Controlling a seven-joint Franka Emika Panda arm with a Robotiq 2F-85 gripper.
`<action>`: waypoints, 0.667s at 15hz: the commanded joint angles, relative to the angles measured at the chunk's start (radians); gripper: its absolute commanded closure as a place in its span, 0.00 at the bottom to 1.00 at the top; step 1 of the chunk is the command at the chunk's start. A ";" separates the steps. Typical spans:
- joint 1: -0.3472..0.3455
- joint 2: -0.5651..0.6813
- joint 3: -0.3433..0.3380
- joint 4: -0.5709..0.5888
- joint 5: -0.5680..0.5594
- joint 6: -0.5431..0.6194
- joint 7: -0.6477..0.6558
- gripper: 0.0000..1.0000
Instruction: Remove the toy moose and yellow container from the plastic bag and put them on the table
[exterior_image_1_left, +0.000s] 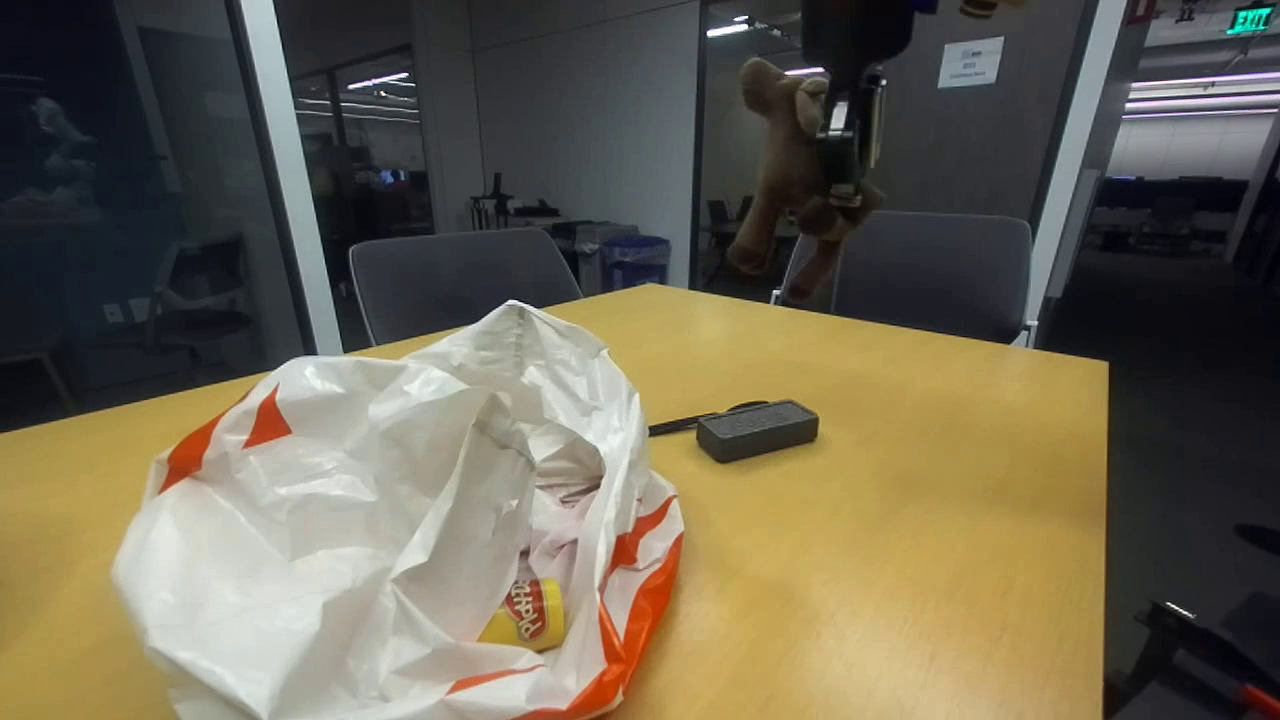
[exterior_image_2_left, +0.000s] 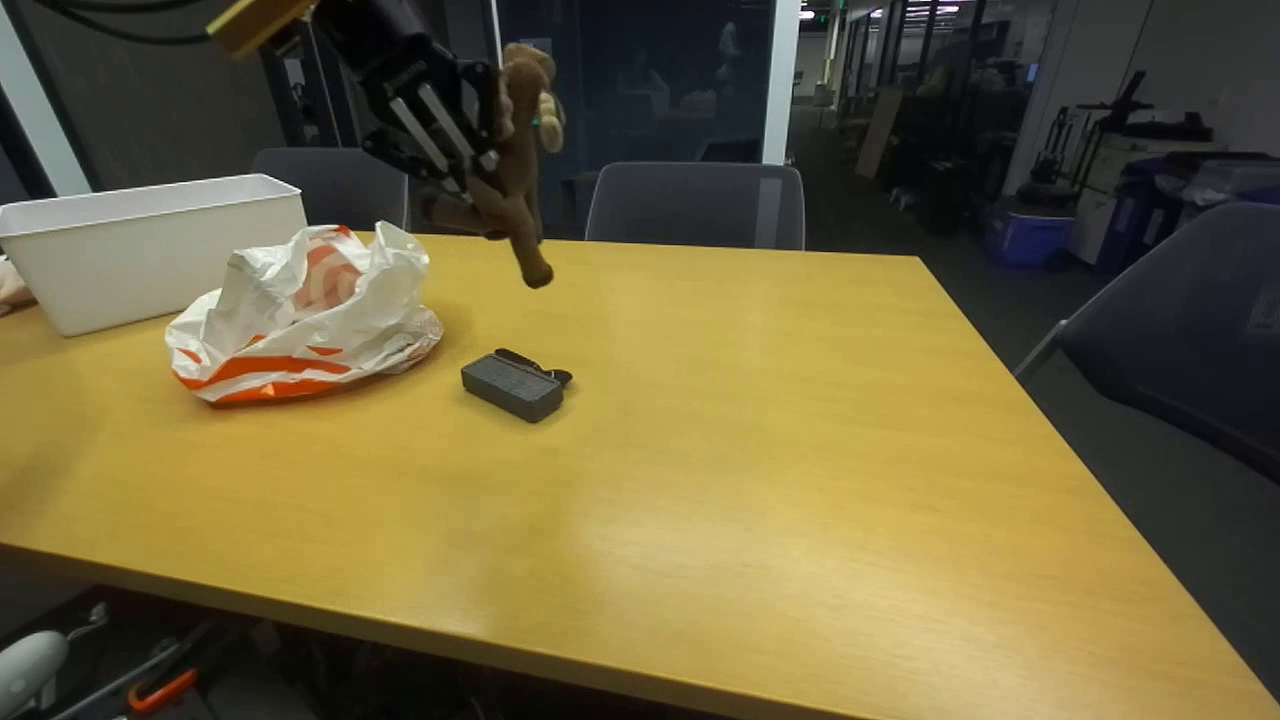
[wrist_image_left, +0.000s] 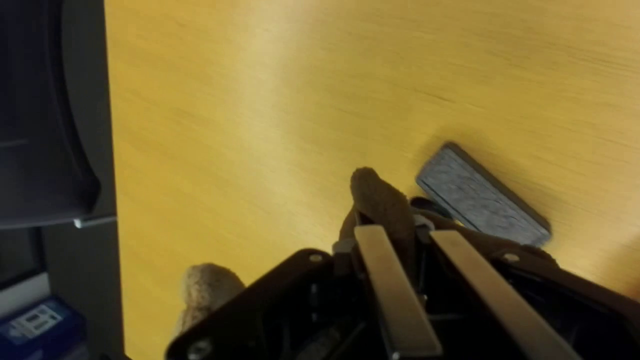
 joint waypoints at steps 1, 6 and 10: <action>-0.066 0.011 -0.038 -0.049 -0.060 0.058 0.099 0.57; -0.030 0.048 -0.084 -0.051 0.133 0.062 0.007 0.24; 0.060 0.069 -0.069 -0.045 0.323 0.070 -0.120 0.00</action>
